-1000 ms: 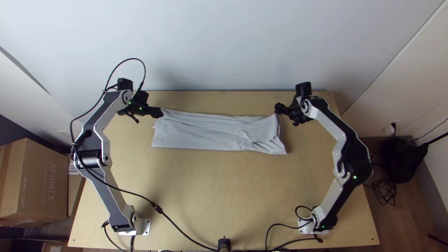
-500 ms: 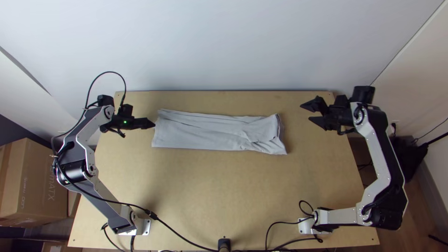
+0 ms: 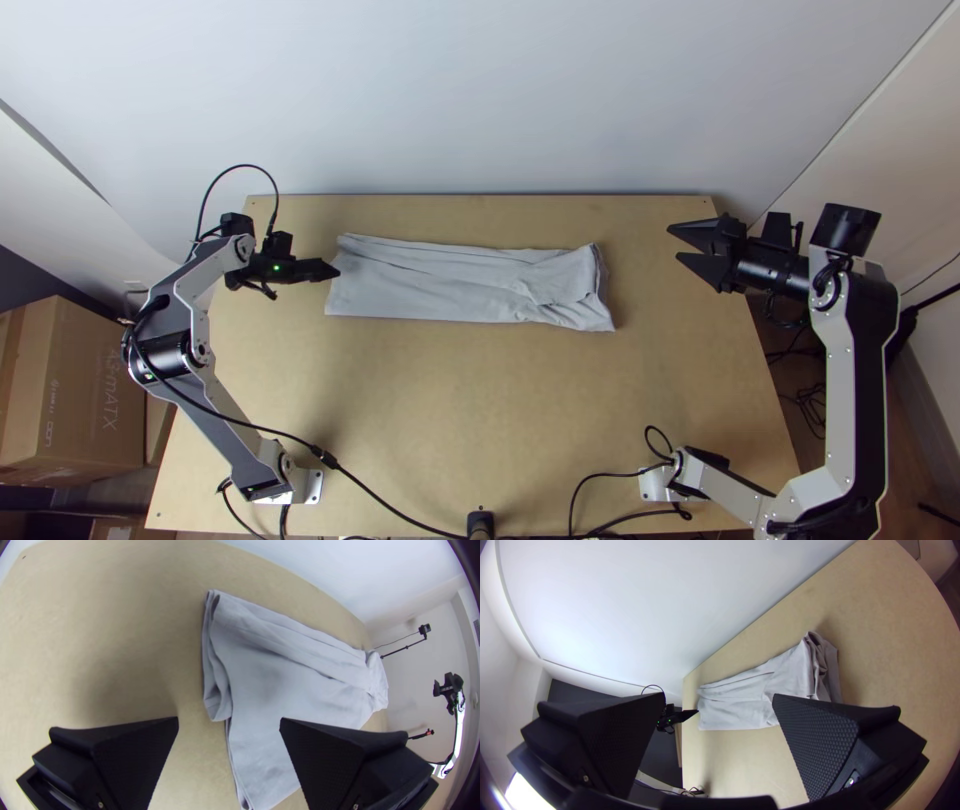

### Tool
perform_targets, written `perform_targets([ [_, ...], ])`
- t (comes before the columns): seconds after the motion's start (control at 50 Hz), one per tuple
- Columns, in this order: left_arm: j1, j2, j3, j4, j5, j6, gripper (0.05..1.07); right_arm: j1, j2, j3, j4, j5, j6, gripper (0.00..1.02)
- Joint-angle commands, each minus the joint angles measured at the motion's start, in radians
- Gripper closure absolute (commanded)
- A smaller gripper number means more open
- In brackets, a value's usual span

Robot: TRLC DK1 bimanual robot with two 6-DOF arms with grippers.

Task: Fold the t-shirt

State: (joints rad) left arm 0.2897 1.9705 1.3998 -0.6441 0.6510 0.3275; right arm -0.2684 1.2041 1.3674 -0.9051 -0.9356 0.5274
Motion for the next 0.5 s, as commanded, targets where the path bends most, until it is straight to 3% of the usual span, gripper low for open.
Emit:
perform_targets([
  [0.0,-0.052,0.027,-0.013,0.014,0.012,-0.031,0.1,0.011,-0.024,-0.024,-0.025,-0.012,0.011,0.03],
  [0.2,-0.158,0.03,-0.013,0.092,-0.025,-0.123,0.1,0.011,-0.06,-0.033,-0.044,-0.011,0.008,0.03],
  [0.26,-0.188,0.033,-0.019,0.135,-0.073,-0.169,0.14,0.011,-0.069,-0.037,-0.052,-0.011,0.0,0.03],
  [0.32,-0.207,0.03,-0.03,0.141,-0.088,-0.177,0.39,0.011,-0.074,-0.042,-0.055,-0.011,-0.003,0.03],
  [0.4,-0.218,0.014,-0.051,0.172,-0.106,-0.217,0.96,0.011,-0.078,-0.042,-0.06,-0.011,-0.004,0.03],
  [0.42,-0.218,0.008,-0.056,0.173,-0.108,-0.219,1.06,0.011,-0.081,-0.042,-0.06,-0.011,-0.004,0.03],
  [0.48,-0.215,-0.016,-0.085,0.184,-0.128,-0.222,1.05,0.011,-0.087,-0.044,-0.06,-0.011,-0.007,0.03],
])
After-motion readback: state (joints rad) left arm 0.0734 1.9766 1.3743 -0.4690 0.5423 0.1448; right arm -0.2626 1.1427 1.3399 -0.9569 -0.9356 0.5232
